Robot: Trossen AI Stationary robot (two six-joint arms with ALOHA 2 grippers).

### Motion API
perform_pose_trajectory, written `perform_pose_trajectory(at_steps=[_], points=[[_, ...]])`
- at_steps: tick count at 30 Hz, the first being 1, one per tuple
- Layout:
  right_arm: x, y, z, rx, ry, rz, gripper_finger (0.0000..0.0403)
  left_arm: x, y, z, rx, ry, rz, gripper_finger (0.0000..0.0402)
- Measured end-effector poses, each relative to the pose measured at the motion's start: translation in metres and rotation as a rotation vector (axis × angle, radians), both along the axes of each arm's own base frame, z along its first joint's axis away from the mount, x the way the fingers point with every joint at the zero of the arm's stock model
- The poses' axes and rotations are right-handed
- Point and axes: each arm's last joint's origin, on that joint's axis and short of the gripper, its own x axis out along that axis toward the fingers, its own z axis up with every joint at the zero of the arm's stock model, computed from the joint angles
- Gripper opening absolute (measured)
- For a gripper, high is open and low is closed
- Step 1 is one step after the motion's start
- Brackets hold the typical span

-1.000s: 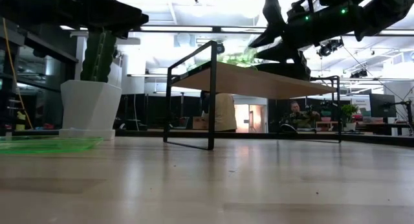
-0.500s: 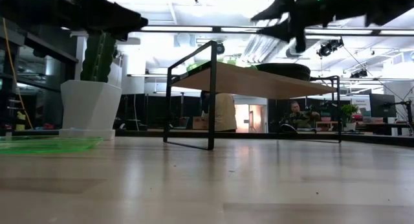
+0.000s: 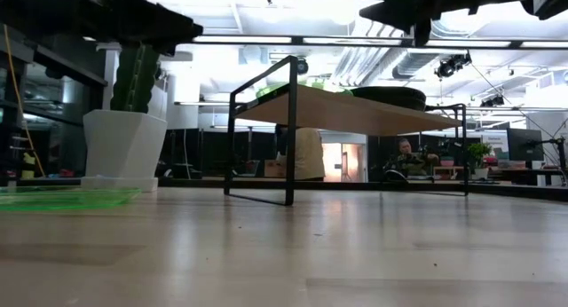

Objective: Place and stack plates onto a shelf
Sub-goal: Stack the green plate on top of the other green plate on the shelf

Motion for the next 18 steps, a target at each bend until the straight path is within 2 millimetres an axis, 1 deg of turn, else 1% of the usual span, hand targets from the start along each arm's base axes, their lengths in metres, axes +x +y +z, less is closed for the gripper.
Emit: perform_pose_trajectory(at_steps=[4,7,10,13,15,18], points=[[0.000,0.001,0.000,-0.033,0.007,0.001,0.0163,0.000,0.000,0.002,-0.011,-0.016,0.001,0.0115],[0.000,0.000,0.001,-0.042,0.009,-0.002,0.0163,0.000,0.000,-0.002,-0.085,0.028,-0.002,0.0115],[0.000,0.000,0.000,-0.056,0.014,-0.004,0.0163,-0.001,-0.002,-0.009,-0.214,0.186,-0.017,0.0115],[0.000,0.000,0.000,-0.058,0.015,-0.004,0.0163,-0.001,-0.004,-0.009,-0.341,0.339,0.005,0.0115],[0.000,0.000,0.000,-0.057,0.015,-0.004,0.0163,-0.002,-0.010,-0.013,-0.374,0.449,-0.007,0.0115],[0.000,0.000,0.000,-0.049,0.012,-0.004,0.0163,-0.005,-0.017,-0.016,-0.360,0.570,-0.044,0.0115]])
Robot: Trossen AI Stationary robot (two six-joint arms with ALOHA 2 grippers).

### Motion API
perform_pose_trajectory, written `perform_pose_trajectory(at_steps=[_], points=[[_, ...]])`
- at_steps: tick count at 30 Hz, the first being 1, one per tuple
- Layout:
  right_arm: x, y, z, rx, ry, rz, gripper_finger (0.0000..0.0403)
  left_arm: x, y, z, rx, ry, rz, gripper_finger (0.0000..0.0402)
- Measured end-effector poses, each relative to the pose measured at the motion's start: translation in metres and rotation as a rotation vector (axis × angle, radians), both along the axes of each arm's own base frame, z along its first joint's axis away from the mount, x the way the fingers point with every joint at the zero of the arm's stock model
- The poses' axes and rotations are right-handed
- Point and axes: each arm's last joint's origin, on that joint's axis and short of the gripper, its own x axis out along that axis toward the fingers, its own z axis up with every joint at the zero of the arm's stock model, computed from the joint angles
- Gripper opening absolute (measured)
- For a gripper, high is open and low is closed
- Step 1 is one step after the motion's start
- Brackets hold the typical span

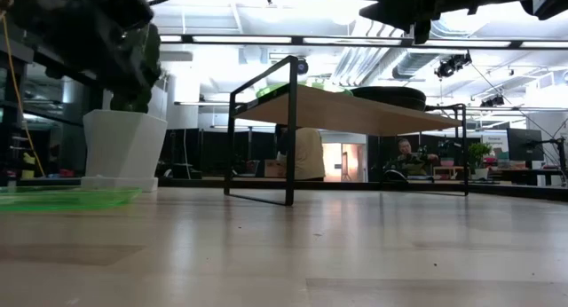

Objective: Place and stack plates onto a shelf
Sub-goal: Stack the green plate on top of the other green plate on the shelf

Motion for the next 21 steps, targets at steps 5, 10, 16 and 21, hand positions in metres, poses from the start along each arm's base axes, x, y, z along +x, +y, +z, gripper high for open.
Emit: perform_pose_trajectory(at_steps=[5,10,16,21], points=[[0.000,0.000,0.000,0.000,0.003,0.000,0.0163,-0.008,-0.003,-0.013,0.059,0.208,0.033,0.0115],[0.000,0.000,-0.001,-0.001,0.009,0.000,0.0163,-0.004,-0.017,-0.024,-0.066,0.309,0.019,0.0115],[0.000,0.000,-0.003,-0.005,0.027,-0.001,0.0163,-0.001,-0.058,-0.021,-0.068,0.186,-0.102,0.0115],[0.000,0.000,-0.004,0.000,0.039,-0.001,0.0163,-0.012,-0.087,-0.024,0.123,0.237,0.003,0.0115]])
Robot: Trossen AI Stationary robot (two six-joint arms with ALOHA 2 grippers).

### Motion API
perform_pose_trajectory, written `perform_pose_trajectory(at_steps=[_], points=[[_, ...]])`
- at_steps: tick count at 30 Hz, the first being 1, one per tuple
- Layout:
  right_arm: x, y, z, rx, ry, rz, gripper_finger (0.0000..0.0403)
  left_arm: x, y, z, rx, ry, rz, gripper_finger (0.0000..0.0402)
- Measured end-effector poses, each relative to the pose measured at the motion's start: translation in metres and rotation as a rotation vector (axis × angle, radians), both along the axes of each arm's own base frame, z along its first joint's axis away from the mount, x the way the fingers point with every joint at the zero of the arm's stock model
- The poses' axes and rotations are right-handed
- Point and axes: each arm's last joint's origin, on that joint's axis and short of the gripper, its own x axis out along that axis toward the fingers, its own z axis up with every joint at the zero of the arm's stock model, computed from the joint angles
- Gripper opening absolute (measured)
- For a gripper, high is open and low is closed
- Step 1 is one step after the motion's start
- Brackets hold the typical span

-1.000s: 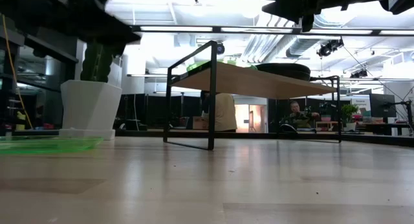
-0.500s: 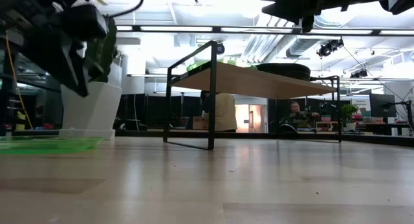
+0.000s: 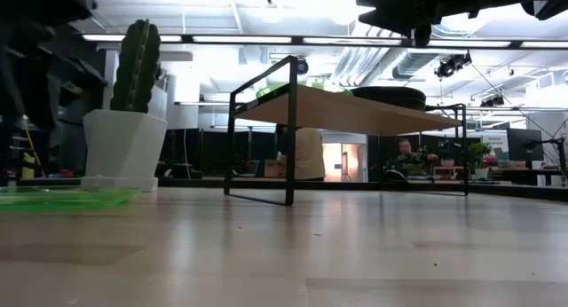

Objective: Place and stack plates onto a shelf
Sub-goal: Stack the green plate on top of the other green plate on the shelf

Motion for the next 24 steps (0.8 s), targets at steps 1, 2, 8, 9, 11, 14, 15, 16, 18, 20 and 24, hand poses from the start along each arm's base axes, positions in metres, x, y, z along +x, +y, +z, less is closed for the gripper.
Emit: perform_pose_trajectory(at_steps=[1,2,8,9,11,14,15,16,18,20,24], points=[[0.000,0.000,0.000,0.009,-0.001,0.001,0.0163,-0.002,-0.006,0.000,0.045,0.009,0.021,0.0115],[0.000,0.000,0.000,0.015,-0.003,0.001,0.0163,-0.002,-0.011,0.000,0.088,0.015,0.046,0.0115],[0.000,0.000,0.000,0.023,-0.006,0.001,0.0163,0.004,-0.038,-0.006,0.247,0.084,0.144,0.0115],[0.000,0.000,0.000,0.023,-0.005,0.001,0.0163,0.005,-0.041,-0.010,0.264,0.104,0.153,0.0115],[0.000,0.000,0.000,0.023,-0.005,0.001,0.0163,0.008,-0.046,-0.019,0.290,0.140,0.157,0.0115],[0.000,0.000,-0.001,0.022,-0.002,0.001,0.0163,0.009,-0.049,-0.036,0.348,0.194,0.155,0.0115],[0.000,0.000,-0.001,0.022,-0.002,0.001,0.0163,0.010,-0.049,-0.041,0.364,0.208,0.160,0.0115],[0.000,0.000,-0.001,0.022,-0.002,0.001,0.0163,0.009,-0.049,-0.045,0.384,0.221,0.167,0.0115],[0.000,0.000,-0.001,0.021,0.001,0.001,0.0163,0.010,-0.049,-0.051,0.417,0.226,0.175,0.0115],[0.000,0.000,-0.001,0.021,0.001,0.001,0.0163,0.011,-0.049,-0.054,0.434,0.216,0.182,0.0115],[0.000,0.000,-0.001,0.025,0.004,0.001,0.0163,0.012,-0.049,-0.054,0.438,0.205,0.189,0.0115]])
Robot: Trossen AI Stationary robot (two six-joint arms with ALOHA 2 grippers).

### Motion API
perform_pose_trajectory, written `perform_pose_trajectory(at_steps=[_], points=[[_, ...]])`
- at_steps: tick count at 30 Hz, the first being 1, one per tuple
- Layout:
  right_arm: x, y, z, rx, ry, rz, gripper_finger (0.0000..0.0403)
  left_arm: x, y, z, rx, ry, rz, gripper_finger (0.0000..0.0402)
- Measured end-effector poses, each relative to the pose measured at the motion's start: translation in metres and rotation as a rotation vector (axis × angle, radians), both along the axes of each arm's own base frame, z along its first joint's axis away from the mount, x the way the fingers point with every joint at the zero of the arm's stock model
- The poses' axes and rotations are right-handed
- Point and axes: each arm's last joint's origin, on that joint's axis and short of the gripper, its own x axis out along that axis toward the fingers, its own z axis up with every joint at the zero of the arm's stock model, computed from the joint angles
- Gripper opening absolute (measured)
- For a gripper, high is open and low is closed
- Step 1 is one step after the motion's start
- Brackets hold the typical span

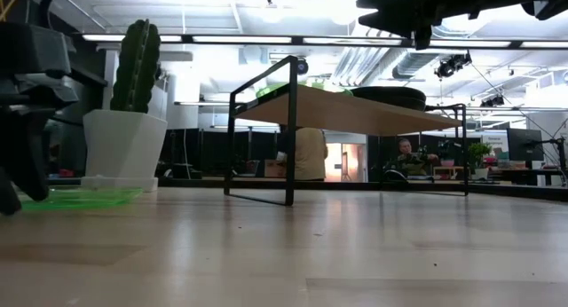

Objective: Place and stack plates onto a shelf
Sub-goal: Stack the green plate on top of the other green plate on the shelf

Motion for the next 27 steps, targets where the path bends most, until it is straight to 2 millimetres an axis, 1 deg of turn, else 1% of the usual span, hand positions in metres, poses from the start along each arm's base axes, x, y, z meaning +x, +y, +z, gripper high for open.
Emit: perform_pose_trajectory(at_steps=[2,6,9,17,27], points=[[0.000,0.000,0.000,0.008,0.000,0.000,0.0163,0.000,0.000,0.002,-0.002,-0.005,-0.001,0.0115],[0.000,0.000,0.000,0.010,0.000,0.000,0.0163,0.003,-0.006,0.014,0.003,-0.053,-0.039,0.0115],[0.000,0.000,0.000,0.012,-0.001,0.000,0.0163,0.002,-0.005,0.015,0.024,-0.067,-0.036,0.0115],[0.000,0.000,-0.001,0.010,0.007,0.000,0.0163,-0.005,0.003,0.011,0.077,0.001,0.045,0.0115],[0.000,0.000,-0.002,0.019,0.009,0.000,0.0163,-0.014,0.012,-0.001,0.040,0.044,0.120,0.0115]])
